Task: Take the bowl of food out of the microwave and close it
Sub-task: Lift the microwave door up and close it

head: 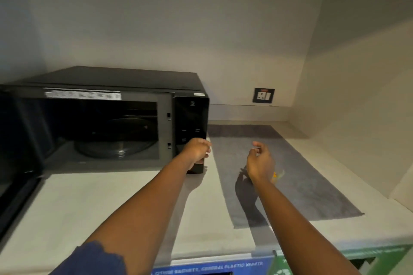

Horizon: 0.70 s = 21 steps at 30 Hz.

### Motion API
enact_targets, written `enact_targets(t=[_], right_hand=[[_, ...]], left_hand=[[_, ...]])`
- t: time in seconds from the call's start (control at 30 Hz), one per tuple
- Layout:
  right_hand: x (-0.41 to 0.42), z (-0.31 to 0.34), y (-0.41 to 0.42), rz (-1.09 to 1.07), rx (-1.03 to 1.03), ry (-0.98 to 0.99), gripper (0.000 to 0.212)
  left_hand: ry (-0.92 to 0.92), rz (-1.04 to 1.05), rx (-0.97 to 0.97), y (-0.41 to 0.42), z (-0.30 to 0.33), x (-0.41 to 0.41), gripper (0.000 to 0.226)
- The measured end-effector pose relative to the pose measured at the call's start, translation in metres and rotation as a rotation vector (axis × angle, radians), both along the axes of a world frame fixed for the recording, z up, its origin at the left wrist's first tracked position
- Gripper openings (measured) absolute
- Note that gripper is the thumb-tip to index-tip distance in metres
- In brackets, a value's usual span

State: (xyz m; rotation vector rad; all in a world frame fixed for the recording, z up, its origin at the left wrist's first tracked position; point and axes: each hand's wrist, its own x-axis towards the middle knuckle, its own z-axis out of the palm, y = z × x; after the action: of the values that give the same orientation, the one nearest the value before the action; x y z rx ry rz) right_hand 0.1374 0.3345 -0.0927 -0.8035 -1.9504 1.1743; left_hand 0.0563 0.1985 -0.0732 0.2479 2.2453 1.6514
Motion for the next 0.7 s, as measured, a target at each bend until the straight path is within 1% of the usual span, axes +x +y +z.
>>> enact_targets(t=[0.17, 0.3, 0.5, 0.63, 0.7], right_hand=[[-0.001, 0.017, -0.055, 0.165, 0.004, 0.105, 0.024], [-0.011, 0.031, -0.113, 0.355, -0.008, 0.163, 0.024], [-0.022, 0.053, -0.208, 0.626, -0.017, 0.246, 0.025], [-0.022, 0.064, -0.268, 0.768, -0.011, 0.259, 0.025], [-0.018, 0.07, -0.294, 0.846, -0.001, 0.263, 0.024]], left_hand=[[0.105, 0.152, -0.001, -0.06, 0.028, 0.012, 0.022], [0.227, 0.259, -0.091, -0.118, 0.054, 0.02, 0.024], [0.403, 0.435, -0.37, -0.217, 0.092, 0.03, 0.029], [0.493, 0.504, -0.619, -0.279, 0.118, 0.045, 0.024], [0.519, 0.549, -0.726, -0.306, 0.13, 0.053, 0.025]])
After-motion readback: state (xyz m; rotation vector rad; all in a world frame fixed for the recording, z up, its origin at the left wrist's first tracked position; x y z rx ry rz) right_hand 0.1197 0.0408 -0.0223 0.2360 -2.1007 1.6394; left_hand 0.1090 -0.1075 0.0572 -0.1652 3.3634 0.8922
